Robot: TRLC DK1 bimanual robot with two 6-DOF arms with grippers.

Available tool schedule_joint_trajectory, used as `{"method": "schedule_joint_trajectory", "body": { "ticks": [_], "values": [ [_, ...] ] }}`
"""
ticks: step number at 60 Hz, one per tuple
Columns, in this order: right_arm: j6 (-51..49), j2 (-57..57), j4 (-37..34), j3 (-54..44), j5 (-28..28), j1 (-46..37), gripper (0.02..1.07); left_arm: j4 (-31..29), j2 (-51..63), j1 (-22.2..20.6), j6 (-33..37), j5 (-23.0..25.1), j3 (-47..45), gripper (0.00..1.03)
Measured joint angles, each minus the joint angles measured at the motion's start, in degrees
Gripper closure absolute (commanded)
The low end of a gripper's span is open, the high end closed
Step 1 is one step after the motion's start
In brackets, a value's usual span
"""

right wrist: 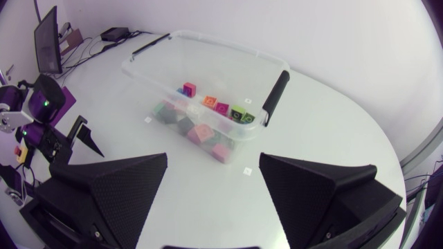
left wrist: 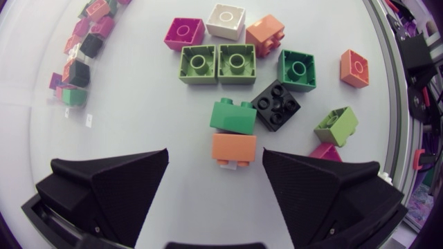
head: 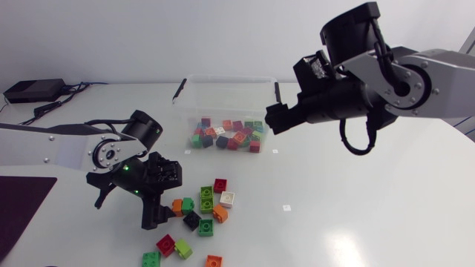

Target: Place the duplo bricks in the container

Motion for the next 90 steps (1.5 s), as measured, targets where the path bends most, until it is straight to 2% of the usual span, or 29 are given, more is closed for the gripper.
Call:
{"method": "schedule_joint_trajectory", "body": {
  "ticks": [6, 15, 21, 26, 28, 31, 35, 51, 61, 70, 90],
  "values": [
    [-0.4, -1.4, 1.6, -3.9, -0.2, 1.2, 0.11, 0.0, 0.0, -0.6, 0.0, 0.7, 0.0, 0.12],
    [-0.9, -3.0, 2.9, -9.2, -0.7, 4.2, 0.11, 0.0, 0.9, -1.3, 0.0, 1.4, 0.6, 0.24],
    [-1.7, -3.2, 3.6, -11.7, -0.9, 5.8, 0.11, 0.0, 1.9, -1.4, 0.0, 1.5, 0.7, 0.43],
    [-1.9, -3.5, 4.1, -13.4, -0.9, 7.1, 0.11, 0.0, 2.7, -1.5, 0.0, 1.5, 0.7, 0.50],
    [-2.1, -3.5, 4.3, -13.9, -0.9, 7.7, 0.11, 0.0, 2.8, -1.6, 0.0, 1.6, 0.7, 0.61],
    [-2.7, -3.6, 4.4, -14.3, -0.9, 8.6, 0.11, -0.4, 2.8, -1.7, 0.0, 1.7, 0.7, 0.70],
    [-3.1, -3.7, 4.4, -14.7, -0.9, 9.9, 0.11, -0.9, 2.8, -1.7, 0.0, 2.0, 0.7, 0.78],
    [-4.3, -2.0, 5.0, -15.2, -1.3, 13.6, 0.11, -4.7, 1.2, -1.0, 0.0, 2.4, 0.7, 0.79],
    [-5.9, 3.2, 5.7, -15.2, -1.3, 15.5, 0.11, -6.1, -4.2, 1.8, 0.0, 2.4, 0.7, 0.79],
    [-7.7, 7.1, 5.7, -15.0, -1.4, 15.9, 0.11, -7.3, -8.7, 4.2, -0.3, 4.6, 0.7, 0.80],
    [-15.0, 16.2, 6.2, -9.6, -4.5, 15.0, 0.11, -7.4, -15.8, 5.8, -8.0, 8.4, 1.8, 0.79]
  ]
}}
